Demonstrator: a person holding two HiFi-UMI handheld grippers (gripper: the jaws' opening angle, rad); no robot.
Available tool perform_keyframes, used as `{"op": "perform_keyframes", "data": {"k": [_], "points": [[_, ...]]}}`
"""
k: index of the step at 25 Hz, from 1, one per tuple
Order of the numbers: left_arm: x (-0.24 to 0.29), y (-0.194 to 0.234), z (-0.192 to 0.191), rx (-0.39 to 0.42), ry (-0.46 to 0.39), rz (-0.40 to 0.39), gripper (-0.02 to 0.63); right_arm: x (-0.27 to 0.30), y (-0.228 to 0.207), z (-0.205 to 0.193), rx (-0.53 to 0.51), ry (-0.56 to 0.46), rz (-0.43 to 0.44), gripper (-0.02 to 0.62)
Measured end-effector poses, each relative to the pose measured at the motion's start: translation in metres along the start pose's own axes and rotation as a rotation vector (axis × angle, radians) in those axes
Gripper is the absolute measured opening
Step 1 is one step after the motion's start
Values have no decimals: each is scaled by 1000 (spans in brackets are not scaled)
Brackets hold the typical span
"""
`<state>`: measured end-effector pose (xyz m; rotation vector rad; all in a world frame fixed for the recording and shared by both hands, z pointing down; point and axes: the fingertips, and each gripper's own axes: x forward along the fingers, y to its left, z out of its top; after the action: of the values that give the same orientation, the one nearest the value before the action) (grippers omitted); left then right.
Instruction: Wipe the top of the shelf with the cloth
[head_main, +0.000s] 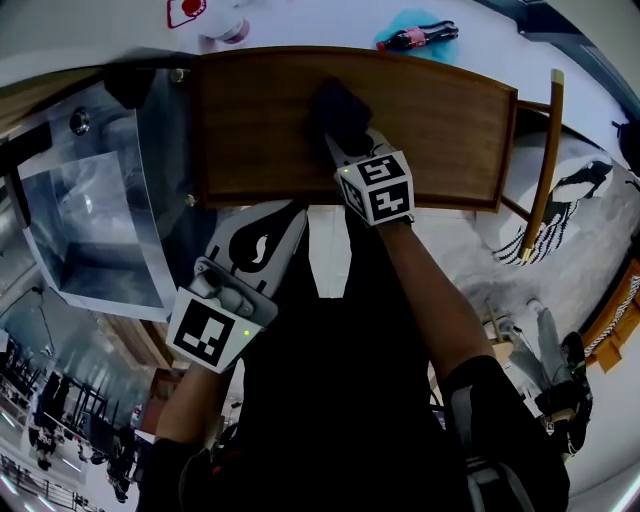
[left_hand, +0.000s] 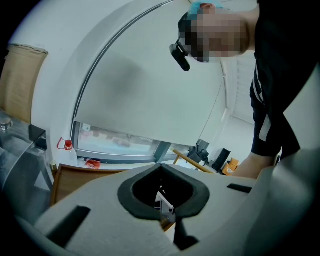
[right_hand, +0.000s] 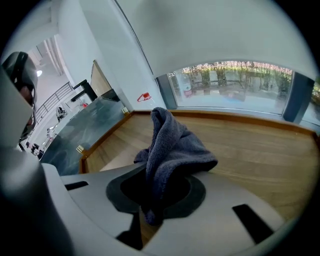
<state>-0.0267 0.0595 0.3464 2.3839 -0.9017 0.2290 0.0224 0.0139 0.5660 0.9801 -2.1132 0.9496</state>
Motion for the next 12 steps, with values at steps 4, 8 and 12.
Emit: {"op": "perform_keyframes", "data": {"k": [4,8,12], "points": [[12,-12,-1,10,14,-16,18,-11,-15,-6,18,-8,-14,51],[25,-24,-2,21,24,-35,18,-22,-29,-12,33,-12,-24,51],[36,-35,-2,32,36,-54,18,-32,-42,-17,49,-15,-39,51]]}}
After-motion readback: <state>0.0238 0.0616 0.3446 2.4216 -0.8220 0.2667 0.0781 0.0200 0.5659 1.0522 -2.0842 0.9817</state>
